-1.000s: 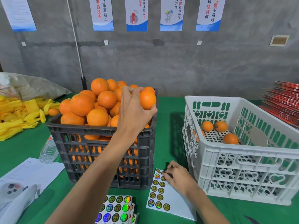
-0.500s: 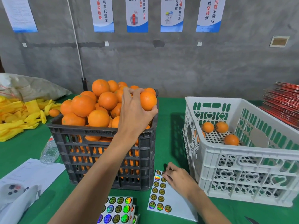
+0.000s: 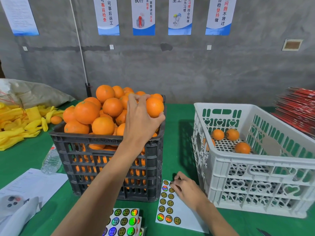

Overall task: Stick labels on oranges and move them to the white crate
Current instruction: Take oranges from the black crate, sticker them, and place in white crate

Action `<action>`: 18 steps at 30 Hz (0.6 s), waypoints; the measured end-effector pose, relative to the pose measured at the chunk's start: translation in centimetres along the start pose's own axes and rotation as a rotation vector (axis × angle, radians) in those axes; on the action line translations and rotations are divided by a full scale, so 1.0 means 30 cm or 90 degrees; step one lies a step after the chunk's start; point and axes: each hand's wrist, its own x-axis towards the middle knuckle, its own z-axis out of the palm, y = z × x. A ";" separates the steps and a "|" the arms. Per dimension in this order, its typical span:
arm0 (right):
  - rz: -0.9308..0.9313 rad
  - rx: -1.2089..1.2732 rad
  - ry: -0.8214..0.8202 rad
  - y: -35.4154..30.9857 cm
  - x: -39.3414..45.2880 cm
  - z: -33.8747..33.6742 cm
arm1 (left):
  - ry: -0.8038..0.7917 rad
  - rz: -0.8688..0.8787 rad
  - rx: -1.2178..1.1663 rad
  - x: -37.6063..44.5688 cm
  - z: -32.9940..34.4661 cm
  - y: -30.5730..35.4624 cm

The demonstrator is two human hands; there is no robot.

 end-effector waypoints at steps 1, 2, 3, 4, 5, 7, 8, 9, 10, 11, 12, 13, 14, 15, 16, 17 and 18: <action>-0.001 -0.014 0.005 -0.001 0.001 0.002 | -0.003 -0.001 0.000 0.000 -0.001 0.002; -0.003 -0.035 0.001 -0.003 0.003 0.003 | -0.005 -0.001 0.002 0.000 -0.002 0.004; -0.003 -0.060 -0.007 -0.006 0.006 0.002 | -0.006 -0.002 0.004 -0.001 -0.003 0.005; -0.004 -0.082 -0.015 -0.012 0.009 0.001 | -0.006 -0.003 0.003 -0.001 -0.003 0.004; -0.003 -0.097 -0.020 -0.017 0.012 0.001 | -0.006 -0.004 0.001 -0.001 -0.004 0.004; 0.000 -0.115 -0.015 -0.027 0.020 -0.005 | -0.006 -0.007 -0.005 -0.002 -0.004 0.003; 0.002 -0.126 -0.010 -0.031 0.026 -0.010 | -0.006 -0.007 -0.005 -0.002 -0.005 0.003; 0.000 -0.139 -0.003 -0.034 0.033 -0.015 | -0.006 -0.007 -0.004 -0.002 -0.006 0.004; -0.005 -0.151 0.001 -0.036 0.040 -0.019 | -0.006 -0.007 -0.002 -0.001 -0.006 0.004; -0.011 -0.156 -0.004 -0.037 0.048 -0.019 | -0.006 -0.008 -0.002 -0.001 -0.006 0.004; -0.018 -0.155 -0.018 -0.036 0.053 -0.017 | -0.006 -0.009 -0.004 -0.001 -0.005 0.004; -0.024 -0.149 -0.033 -0.032 0.056 -0.010 | -0.006 -0.010 -0.006 -0.001 -0.005 0.003; -0.027 -0.138 -0.039 -0.027 0.057 -0.003 | -0.006 -0.011 -0.007 -0.001 -0.004 0.004; -0.027 -0.126 -0.034 -0.020 0.057 0.005 | -0.007 -0.010 -0.007 -0.002 -0.005 0.004; -0.025 -0.113 -0.021 -0.012 0.059 0.013 | -0.009 -0.009 -0.007 -0.002 -0.005 0.004; -0.025 -0.097 -0.006 -0.004 0.062 0.019 | -0.010 -0.008 -0.006 -0.002 -0.006 0.004; -0.021 -0.078 0.004 0.000 0.064 0.025 | -0.011 -0.008 -0.006 -0.003 -0.006 0.004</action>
